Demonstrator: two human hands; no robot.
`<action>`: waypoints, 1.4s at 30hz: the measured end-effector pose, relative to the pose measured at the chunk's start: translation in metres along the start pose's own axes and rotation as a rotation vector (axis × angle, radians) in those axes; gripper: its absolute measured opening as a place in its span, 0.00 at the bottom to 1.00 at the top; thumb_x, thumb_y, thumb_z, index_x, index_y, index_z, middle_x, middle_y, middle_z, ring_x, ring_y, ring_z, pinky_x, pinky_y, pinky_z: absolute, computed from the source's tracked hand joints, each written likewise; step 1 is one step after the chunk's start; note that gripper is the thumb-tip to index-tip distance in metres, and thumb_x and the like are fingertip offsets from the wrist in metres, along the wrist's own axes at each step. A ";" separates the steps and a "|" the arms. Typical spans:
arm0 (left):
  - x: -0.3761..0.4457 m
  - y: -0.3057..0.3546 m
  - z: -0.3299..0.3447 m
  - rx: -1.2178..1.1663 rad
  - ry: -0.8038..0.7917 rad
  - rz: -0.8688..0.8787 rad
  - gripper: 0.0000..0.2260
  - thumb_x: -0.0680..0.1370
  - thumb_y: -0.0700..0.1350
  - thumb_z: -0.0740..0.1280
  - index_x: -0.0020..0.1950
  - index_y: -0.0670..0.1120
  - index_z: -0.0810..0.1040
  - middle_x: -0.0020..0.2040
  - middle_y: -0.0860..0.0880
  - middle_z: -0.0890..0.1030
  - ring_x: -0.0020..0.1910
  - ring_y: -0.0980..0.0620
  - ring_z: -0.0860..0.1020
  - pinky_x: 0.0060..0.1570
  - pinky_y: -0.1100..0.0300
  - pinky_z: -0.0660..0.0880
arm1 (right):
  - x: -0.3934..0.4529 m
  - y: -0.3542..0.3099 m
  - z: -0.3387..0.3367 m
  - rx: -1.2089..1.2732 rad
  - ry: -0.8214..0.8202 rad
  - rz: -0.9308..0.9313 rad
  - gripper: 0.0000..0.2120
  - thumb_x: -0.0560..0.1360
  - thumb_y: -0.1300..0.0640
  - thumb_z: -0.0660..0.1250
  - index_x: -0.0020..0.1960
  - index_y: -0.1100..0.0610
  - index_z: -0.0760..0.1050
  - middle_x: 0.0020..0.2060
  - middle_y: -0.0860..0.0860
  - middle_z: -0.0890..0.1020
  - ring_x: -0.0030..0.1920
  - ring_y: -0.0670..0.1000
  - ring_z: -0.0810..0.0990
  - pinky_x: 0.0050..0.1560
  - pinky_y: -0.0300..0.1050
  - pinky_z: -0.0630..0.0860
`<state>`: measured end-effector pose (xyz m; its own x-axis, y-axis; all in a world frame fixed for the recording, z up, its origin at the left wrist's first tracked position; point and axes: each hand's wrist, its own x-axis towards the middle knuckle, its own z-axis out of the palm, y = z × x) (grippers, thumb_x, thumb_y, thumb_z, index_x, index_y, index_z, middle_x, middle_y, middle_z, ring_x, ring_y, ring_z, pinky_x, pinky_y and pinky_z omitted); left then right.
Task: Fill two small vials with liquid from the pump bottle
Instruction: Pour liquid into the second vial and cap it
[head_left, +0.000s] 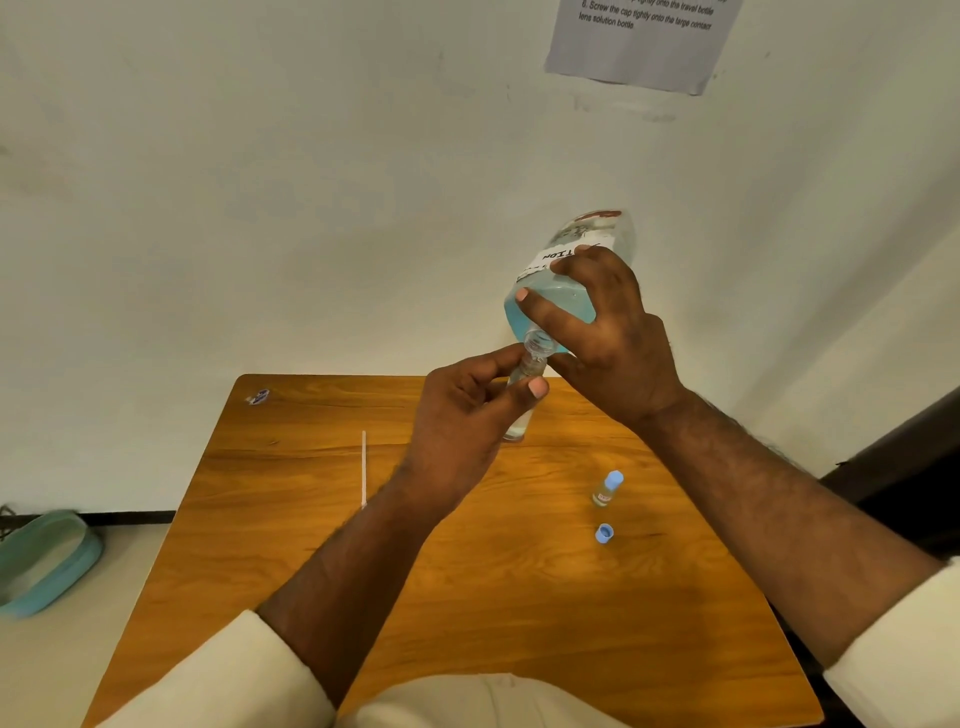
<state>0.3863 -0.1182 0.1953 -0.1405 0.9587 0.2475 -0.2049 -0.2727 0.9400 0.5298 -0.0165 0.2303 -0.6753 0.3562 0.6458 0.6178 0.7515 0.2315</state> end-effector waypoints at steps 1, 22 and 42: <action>0.000 0.000 0.000 0.004 0.003 -0.001 0.15 0.75 0.37 0.70 0.62 0.44 0.79 0.55 0.48 0.84 0.51 0.51 0.83 0.44 0.57 0.78 | -0.001 0.000 0.000 0.004 -0.001 0.001 0.23 0.69 0.61 0.75 0.63 0.59 0.75 0.58 0.67 0.76 0.61 0.68 0.73 0.38 0.60 0.82; -0.017 -0.029 -0.016 -0.107 0.044 -0.061 0.14 0.72 0.38 0.72 0.58 0.40 0.81 0.52 0.41 0.84 0.49 0.42 0.81 0.42 0.48 0.80 | -0.046 -0.034 0.058 0.719 0.006 0.599 0.32 0.65 0.53 0.78 0.65 0.56 0.72 0.60 0.56 0.72 0.60 0.51 0.72 0.54 0.35 0.74; -0.043 -0.110 -0.008 0.025 0.266 -0.180 0.11 0.69 0.34 0.75 0.48 0.46 0.80 0.48 0.44 0.83 0.50 0.48 0.81 0.48 0.55 0.79 | -0.134 -0.063 0.180 1.158 -0.436 0.828 0.27 0.58 0.53 0.74 0.57 0.49 0.73 0.55 0.53 0.74 0.51 0.34 0.72 0.46 0.31 0.71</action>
<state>0.4074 -0.1300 0.0799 -0.3529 0.9356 0.0093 -0.2262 -0.0950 0.9694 0.5082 -0.0116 -0.0020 -0.4945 0.8691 -0.0096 0.3628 0.1964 -0.9109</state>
